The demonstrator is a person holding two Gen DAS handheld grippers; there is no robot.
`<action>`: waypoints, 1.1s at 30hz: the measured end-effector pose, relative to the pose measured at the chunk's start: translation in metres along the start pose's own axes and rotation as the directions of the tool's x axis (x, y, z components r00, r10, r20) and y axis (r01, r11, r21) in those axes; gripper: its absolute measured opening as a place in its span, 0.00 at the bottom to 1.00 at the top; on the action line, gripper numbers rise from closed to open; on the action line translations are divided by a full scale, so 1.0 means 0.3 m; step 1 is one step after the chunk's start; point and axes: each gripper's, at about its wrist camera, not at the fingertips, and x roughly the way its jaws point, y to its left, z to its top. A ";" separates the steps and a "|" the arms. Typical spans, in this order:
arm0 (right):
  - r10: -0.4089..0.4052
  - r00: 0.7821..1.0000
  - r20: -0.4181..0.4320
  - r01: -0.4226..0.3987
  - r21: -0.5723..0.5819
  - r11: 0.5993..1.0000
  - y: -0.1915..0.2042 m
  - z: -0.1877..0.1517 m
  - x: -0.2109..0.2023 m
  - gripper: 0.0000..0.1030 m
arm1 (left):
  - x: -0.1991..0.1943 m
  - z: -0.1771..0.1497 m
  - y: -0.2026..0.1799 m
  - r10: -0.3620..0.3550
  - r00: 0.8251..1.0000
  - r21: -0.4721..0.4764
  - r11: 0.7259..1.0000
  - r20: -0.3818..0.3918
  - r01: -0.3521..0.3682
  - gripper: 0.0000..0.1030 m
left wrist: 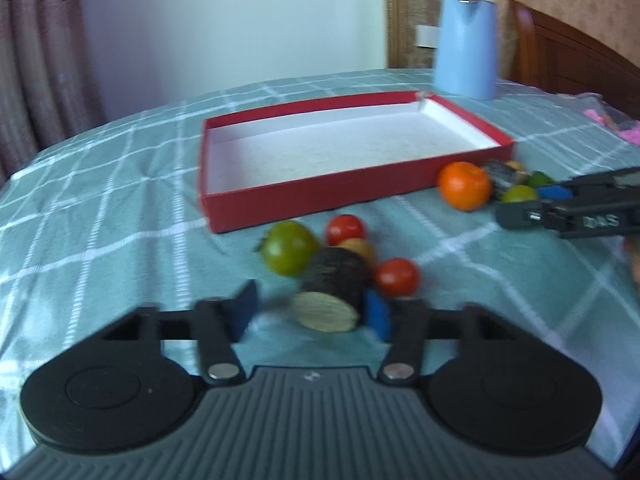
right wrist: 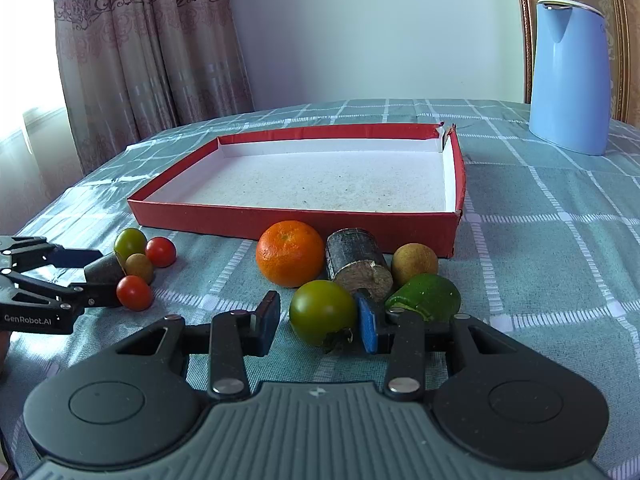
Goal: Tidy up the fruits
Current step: 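Grasp a green tomato with the right tool while the left tool grasps a dark cylinder piece, then carry both held pieces into the red box and open both tools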
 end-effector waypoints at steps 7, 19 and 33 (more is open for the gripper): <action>0.003 1.000 0.008 -0.003 0.004 1.000 -0.005 -0.004 -0.009 0.35 | -0.001 -0.004 -0.038 0.048 0.999 -0.009 0.999 0.014 -0.048 0.32; -0.019 0.995 0.100 0.024 -0.056 0.998 -0.003 0.031 -0.068 0.32 | -0.127 0.066 -0.006 0.121 0.980 -0.107 0.989 0.155 -0.105 0.29; -0.250 0.960 0.122 0.268 -0.161 0.950 -0.042 0.328 0.223 0.32 | 0.184 0.310 0.010 0.195 0.978 -0.151 0.972 0.078 -0.181 0.29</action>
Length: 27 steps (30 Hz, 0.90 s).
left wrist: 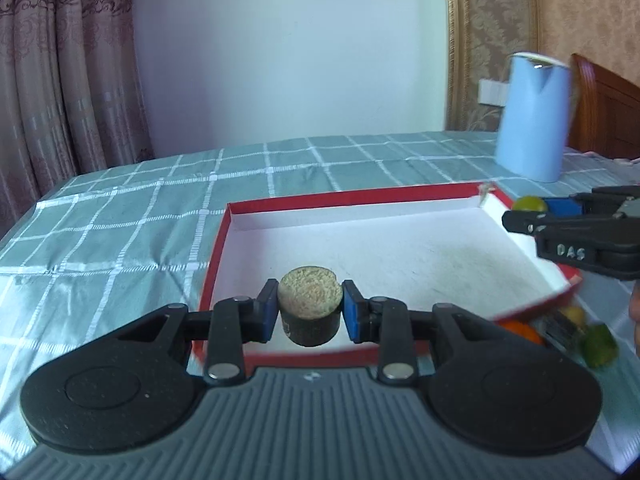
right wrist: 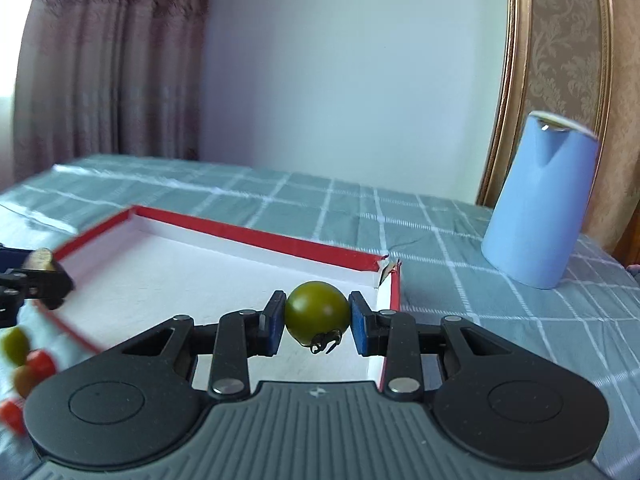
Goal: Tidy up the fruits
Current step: 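Carry both held pieces into the red box and open both tools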
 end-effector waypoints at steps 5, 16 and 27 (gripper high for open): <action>0.040 0.991 -0.125 -0.034 0.045 0.998 -0.027 0.015 0.143 0.32 | 0.132 0.039 -0.008 0.043 0.997 -0.008 0.999 -0.057 -0.043 0.29; 0.106 0.981 -0.164 -0.096 0.071 0.993 -0.034 0.004 0.140 0.42 | 0.149 0.003 0.004 0.107 0.994 -0.019 0.994 -0.030 -0.108 0.64; 0.026 1.000 -0.012 -0.023 0.176 0.984 -0.149 -0.034 -0.028 0.66 | -0.091 -0.107 0.039 0.156 0.978 -0.085 0.986 0.139 -0.146 0.98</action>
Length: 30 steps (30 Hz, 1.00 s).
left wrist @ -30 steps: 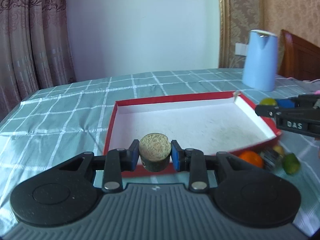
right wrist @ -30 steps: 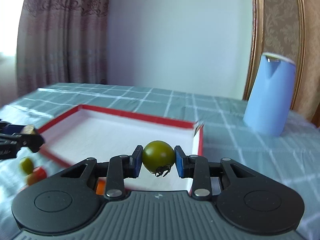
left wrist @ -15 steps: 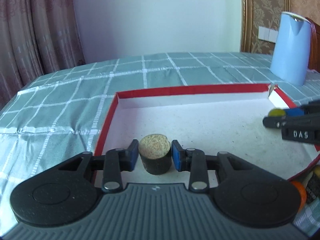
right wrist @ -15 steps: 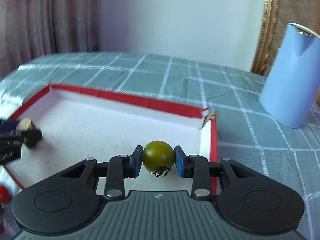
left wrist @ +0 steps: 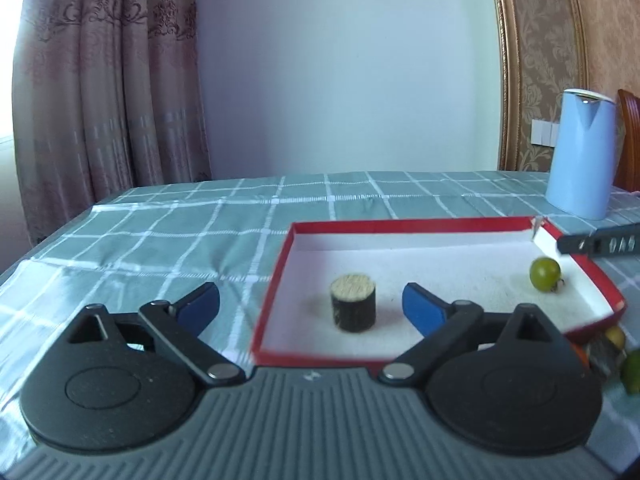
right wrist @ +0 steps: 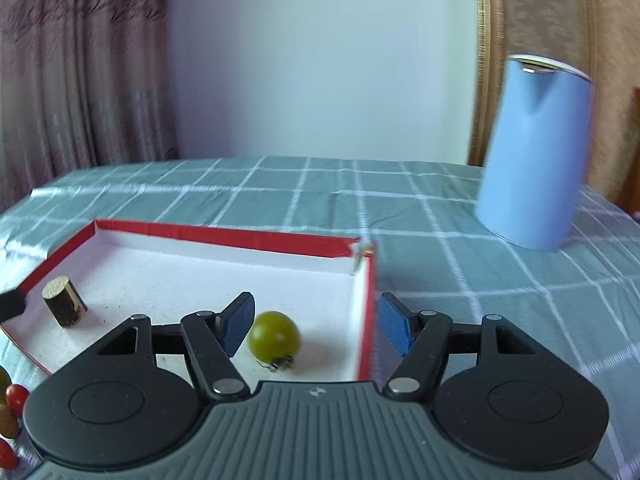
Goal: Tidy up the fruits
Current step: 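Carry both held pieces into the red box and open both tools, then grasp a green cucumber piece with the right tool while the left tool grasps a green tomato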
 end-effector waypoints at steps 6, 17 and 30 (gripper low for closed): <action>0.004 0.999 0.037 -0.007 0.078 0.997 -0.091 -0.113 -0.151 0.66 | -0.088 -0.054 0.065 0.006 1.000 -0.072 0.997 0.004 -0.006 1.00; 0.090 0.996 0.004 -0.090 0.009 0.996 -0.092 -0.304 -0.328 0.66 | -0.098 -0.073 0.064 0.000 1.000 -0.051 0.999 -0.028 -0.002 1.00; 0.236 0.968 -0.086 -0.241 -0.053 0.969 0.033 -0.291 -0.272 0.70 | -0.085 -0.073 0.074 0.003 0.999 -0.064 0.998 -0.049 -0.007 1.00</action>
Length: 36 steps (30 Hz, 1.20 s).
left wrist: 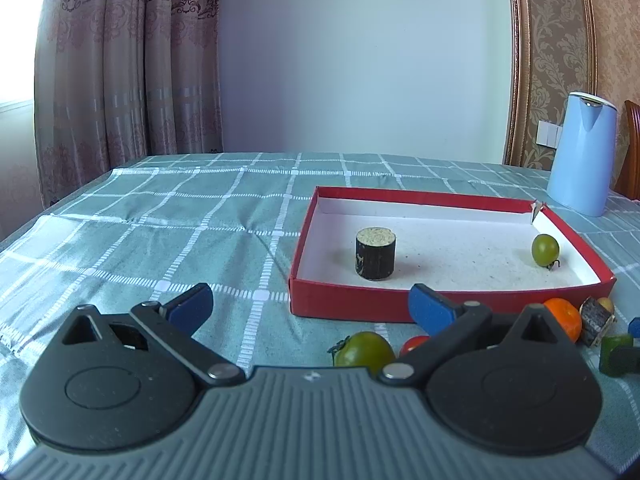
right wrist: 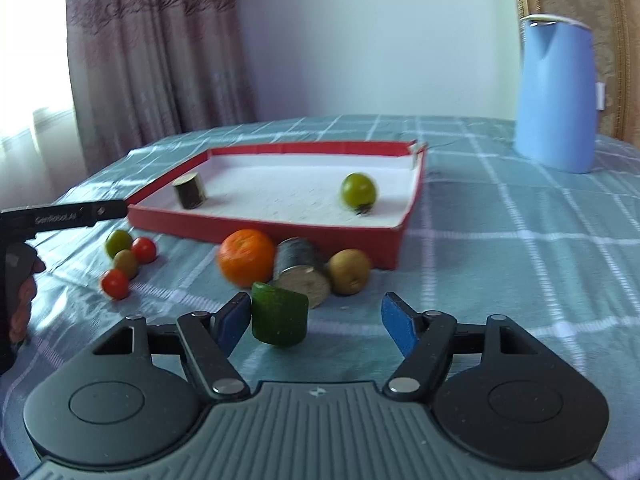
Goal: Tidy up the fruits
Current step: 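Grasp a green cucumber piece with the right tool while the left tool grasps a green tomato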
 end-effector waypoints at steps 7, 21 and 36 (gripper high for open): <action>-0.034 0.998 -0.048 0.032 -0.051 0.998 0.049 -0.004 0.039 0.65 | 0.002 0.000 -0.003 0.003 1.000 0.004 1.000 -0.005 -0.003 1.00; -0.002 0.999 -0.048 -0.005 -0.140 0.990 0.098 -0.007 0.039 0.33 | 0.066 -0.013 0.026 0.031 0.992 -0.029 0.999 -0.123 -0.035 1.00; -0.003 0.999 -0.048 -0.003 -0.141 0.990 0.102 -0.006 0.040 0.33 | 0.007 -0.045 0.070 -0.073 0.978 -0.024 0.997 -0.197 0.070 0.99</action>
